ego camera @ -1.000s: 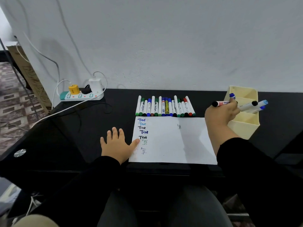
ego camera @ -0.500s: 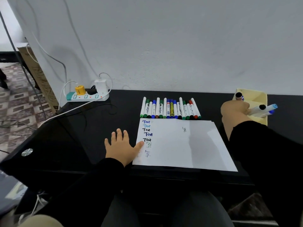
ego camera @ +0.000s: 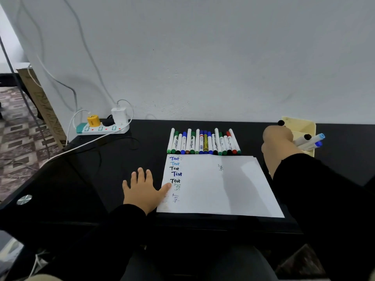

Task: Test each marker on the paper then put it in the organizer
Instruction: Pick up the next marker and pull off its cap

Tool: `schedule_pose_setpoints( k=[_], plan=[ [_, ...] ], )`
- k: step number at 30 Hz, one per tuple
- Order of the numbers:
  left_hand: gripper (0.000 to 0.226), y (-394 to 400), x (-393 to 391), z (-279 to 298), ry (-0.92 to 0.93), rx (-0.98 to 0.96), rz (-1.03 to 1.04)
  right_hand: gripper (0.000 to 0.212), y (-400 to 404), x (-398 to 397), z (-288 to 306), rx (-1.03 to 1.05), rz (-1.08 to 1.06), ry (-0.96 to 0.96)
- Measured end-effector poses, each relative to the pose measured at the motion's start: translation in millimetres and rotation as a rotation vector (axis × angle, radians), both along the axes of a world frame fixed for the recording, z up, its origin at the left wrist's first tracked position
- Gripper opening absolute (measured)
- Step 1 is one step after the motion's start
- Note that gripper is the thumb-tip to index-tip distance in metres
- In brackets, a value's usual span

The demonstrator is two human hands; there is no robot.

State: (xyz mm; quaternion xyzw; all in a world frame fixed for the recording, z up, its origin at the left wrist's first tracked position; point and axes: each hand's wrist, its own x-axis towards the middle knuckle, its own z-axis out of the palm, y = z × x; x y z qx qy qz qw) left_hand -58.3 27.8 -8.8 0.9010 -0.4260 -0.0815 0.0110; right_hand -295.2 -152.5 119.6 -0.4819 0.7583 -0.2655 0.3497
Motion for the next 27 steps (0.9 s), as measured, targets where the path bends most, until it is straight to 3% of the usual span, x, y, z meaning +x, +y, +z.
schedule_pose_setpoints(
  k=[1, 2, 3, 5, 7, 8, 9, 11, 15, 18, 20, 22, 27],
  plan=[
    [0.091, 0.4, -0.3, 0.4, -0.001, 0.002, 0.002, 0.046, 8.6, 0.2, 2.1, 0.031, 0.180, 0.396],
    [0.091, 0.5, -0.5, 0.7, -0.002, 0.003, 0.004, 0.041, 10.0, -0.4, 8.5, 0.005, 0.306, 0.605],
    [0.091, 0.6, -0.7, 0.9, -0.005, 0.002, 0.004, 0.039, 16.1, 0.9, 13.5, 0.006, 0.379, 0.780],
    [0.091, 0.9, -1.2, 1.3, -0.010, -0.007, -0.001, 0.038, 20.3, 0.8, 9.1, -0.013, 0.553, 0.890],
    [0.091, 1.7, -1.8, 2.0, -0.010, -0.014, -0.005, 0.042, 23.1, 7.3, 4.2, 0.028, 0.325, 0.523],
    [0.091, 1.8, -2.0, 2.0, -0.009, -0.014, -0.006, 0.033, 20.0, 12.8, 5.4, 0.018, 0.274, 0.364],
    [0.091, 2.0, -2.2, 2.1, -0.009, -0.012, -0.006, 0.039, 23.7, 15.6, 0.8, 0.003, 0.252, 0.223],
    [0.091, 2.2, -2.3, 2.1, -0.005, -0.013, -0.004, 0.015, 21.8, 24.1, -6.5, 0.012, 0.271, 0.356],
    [0.090, 1.9, -0.5, 2.1, 0.007, -0.010, -0.005, 0.020, 9.2, 32.5, -29.7, 0.030, 0.325, 0.503],
    [0.092, -0.2, 0.4, 1.8, 0.008, 0.010, -0.003, 0.016, -2.7, 36.5, -41.0, -0.007, 0.298, 0.419],
    [0.092, -0.3, 0.5, 1.5, 0.005, 0.007, -0.009, 0.025, -11.4, 36.2, -54.7, 0.014, 0.280, 0.336],
    [0.092, -0.5, 0.4, 1.3, 0.001, 0.001, -0.012, 0.038, -27.3, 40.0, -70.6, -0.026, 0.229, 0.080],
    [0.093, -1.0, 0.4, 1.2, 0.002, 0.007, -0.013, 0.043, -49.9, 42.6, -72.4, -0.036, 0.157, 0.220]
  ],
)
